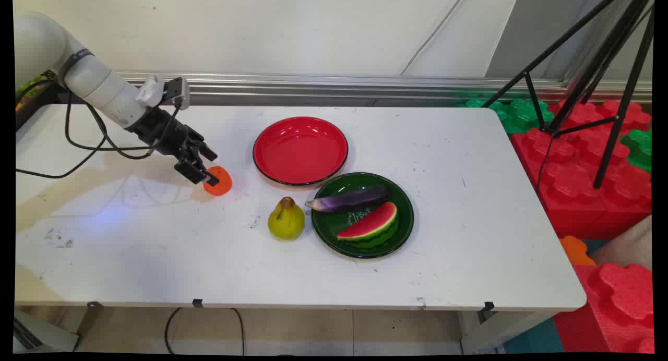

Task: Pick up the eggplant from the green plate

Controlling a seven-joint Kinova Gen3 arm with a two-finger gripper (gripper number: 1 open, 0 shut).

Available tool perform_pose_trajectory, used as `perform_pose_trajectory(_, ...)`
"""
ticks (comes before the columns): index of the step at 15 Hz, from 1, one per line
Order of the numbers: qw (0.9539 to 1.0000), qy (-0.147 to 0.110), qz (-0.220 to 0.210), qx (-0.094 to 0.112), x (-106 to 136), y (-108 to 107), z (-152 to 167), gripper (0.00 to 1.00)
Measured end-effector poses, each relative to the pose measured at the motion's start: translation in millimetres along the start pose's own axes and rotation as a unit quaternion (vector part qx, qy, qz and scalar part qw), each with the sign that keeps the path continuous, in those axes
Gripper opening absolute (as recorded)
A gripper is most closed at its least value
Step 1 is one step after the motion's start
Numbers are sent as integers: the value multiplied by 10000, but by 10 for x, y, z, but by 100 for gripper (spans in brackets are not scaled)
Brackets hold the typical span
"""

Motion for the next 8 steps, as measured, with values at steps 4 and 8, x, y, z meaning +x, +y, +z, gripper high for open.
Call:
perform_pose_trajectory(4, 9999, 163, 56, -1, 12, 4, -111, 100)
perform_pose_trajectory(8, 9989, 428, 168, -38, 78, 72, -288, 100)
